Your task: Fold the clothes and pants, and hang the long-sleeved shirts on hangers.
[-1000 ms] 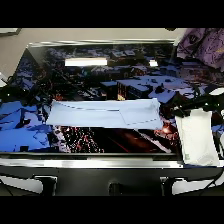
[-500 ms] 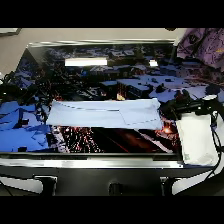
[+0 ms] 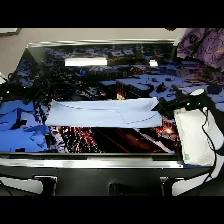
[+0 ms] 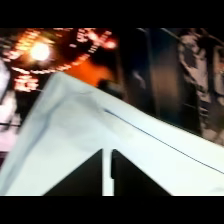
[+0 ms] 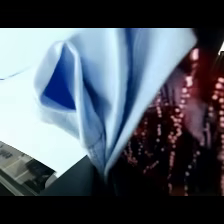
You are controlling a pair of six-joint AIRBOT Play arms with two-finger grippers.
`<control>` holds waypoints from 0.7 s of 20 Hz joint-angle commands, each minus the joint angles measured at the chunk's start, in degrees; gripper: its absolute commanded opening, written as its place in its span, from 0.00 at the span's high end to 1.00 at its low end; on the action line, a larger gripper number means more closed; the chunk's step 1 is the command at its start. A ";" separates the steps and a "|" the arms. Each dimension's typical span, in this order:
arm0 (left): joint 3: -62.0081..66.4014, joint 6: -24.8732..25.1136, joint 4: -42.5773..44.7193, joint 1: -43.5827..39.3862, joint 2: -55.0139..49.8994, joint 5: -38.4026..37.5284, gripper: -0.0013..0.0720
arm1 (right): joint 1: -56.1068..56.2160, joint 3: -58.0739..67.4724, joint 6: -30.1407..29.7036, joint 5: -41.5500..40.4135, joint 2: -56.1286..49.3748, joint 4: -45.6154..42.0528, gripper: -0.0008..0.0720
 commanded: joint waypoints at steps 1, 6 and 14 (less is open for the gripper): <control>0.02 1.40 -5.20 -5.18 -0.17 1.11 0.96 | 0.50 3.04 10.03 1.88 7.48 -8.63 0.95; 0.04 0.76 -10.75 -21.75 -3.54 10.10 0.96 | 0.48 11.54 18.53 8.28 14.43 -13.81 0.95; 0.94 0.31 -39.17 -48.92 -15.50 31.36 0.96 | 0.48 20.68 23.32 14.97 18.95 -15.52 0.95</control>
